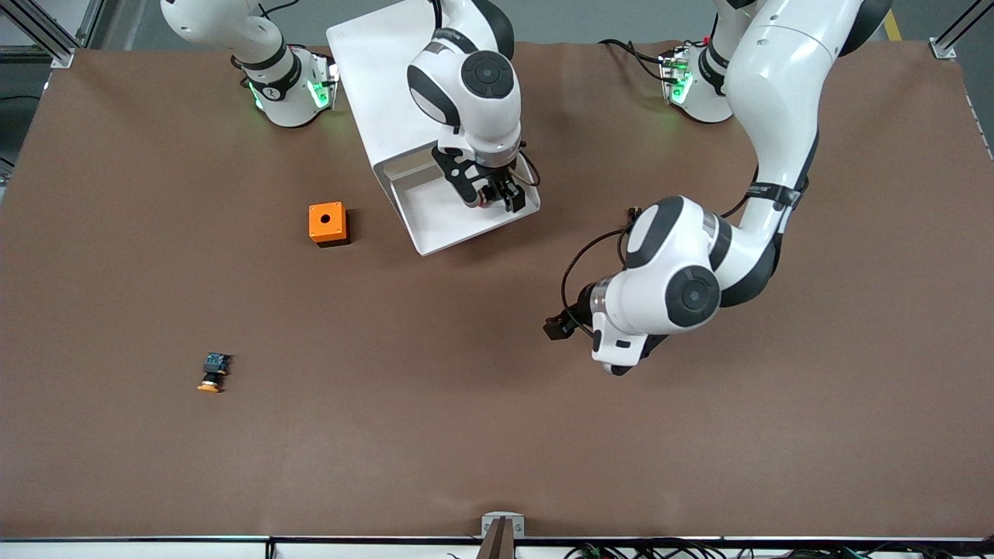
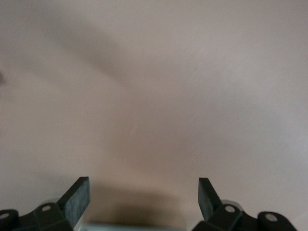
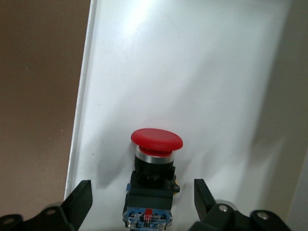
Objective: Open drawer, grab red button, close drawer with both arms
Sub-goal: 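Lift the red button out of the drawer with the right gripper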
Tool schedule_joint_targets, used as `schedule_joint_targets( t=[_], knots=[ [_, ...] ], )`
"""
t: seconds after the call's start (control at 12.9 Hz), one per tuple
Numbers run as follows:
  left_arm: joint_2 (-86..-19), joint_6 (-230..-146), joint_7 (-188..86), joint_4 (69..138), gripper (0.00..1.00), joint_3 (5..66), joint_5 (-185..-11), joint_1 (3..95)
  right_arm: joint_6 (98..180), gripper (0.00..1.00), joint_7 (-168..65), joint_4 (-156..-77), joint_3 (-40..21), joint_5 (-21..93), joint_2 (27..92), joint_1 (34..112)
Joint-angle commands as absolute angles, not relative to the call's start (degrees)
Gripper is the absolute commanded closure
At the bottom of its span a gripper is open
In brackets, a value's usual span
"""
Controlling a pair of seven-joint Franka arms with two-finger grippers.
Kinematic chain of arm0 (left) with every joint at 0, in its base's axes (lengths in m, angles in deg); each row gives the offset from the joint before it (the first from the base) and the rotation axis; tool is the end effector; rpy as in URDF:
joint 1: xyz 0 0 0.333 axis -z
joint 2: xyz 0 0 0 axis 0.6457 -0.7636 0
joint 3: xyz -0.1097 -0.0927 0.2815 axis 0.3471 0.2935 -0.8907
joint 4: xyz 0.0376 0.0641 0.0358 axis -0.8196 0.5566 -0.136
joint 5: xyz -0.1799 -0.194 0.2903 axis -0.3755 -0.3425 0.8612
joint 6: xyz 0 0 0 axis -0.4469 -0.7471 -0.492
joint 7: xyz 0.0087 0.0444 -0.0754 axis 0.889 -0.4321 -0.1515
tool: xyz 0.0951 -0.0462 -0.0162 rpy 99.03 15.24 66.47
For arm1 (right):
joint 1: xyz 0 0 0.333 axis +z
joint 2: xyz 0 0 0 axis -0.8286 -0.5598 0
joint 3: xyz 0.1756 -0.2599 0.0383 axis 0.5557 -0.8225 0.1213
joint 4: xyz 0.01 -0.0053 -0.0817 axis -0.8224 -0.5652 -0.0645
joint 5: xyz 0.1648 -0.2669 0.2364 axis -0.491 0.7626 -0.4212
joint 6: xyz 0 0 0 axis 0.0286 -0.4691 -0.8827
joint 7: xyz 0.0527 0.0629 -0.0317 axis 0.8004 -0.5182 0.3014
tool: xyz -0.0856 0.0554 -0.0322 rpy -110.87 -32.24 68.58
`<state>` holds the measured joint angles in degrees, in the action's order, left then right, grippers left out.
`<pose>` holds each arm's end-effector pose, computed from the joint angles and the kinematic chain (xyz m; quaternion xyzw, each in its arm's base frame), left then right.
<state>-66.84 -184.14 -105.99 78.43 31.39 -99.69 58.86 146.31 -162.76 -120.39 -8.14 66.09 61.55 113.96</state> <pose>0.6336 -0.3704 0.3420 0.9385 0.3044 -0.1247 0.1051 0.3748 0.5224 0.3430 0.8815 -0.4709 -0.0349 0.0050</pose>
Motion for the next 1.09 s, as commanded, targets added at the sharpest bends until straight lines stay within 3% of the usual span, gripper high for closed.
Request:
schedule_joint_targets(
  t=[0.0, 0.23, 0.39, 0.54, 1.01],
  knots=[
    [-61.2, -190.5, -106.2, 86.7, 0.01, 31.3, -95.7, 59.8, 146.2, 0.27, -163.6, -119.6, -8.8, 65.0, 60.9, 114.8],
    [-60.9, -190.7, -109.0, 87.6, 0.01, 31.4, -90.1, 61.6, 146.2, 0.59, -163.6, -119.6, -8.8, 64.9, 60.9, 115.2],
    [-61.1, -190.8, -109.9, 87.6, 0.00, 31.5, -87.9, 61.8, 145.7, 0.94, -163.6, -119.3, -8.8, 64.8, 60.9, 115.4],
    [-61.1, -190.8, -110.0, 87.6, 0.00, 31.6, -87.8, 62.3, 145.2, 1.00, -163.2, -118.5, -8.8, 64.7, 61.0, 114.8],
    [-61.5, -190.8, -110.8, 87.6, 0.00, 31.5, -87.7, 62.8, 137.2, 1.00, -149.0, -111.7, -9.1, 64.8, 61.3, 107.9]
  ],
)
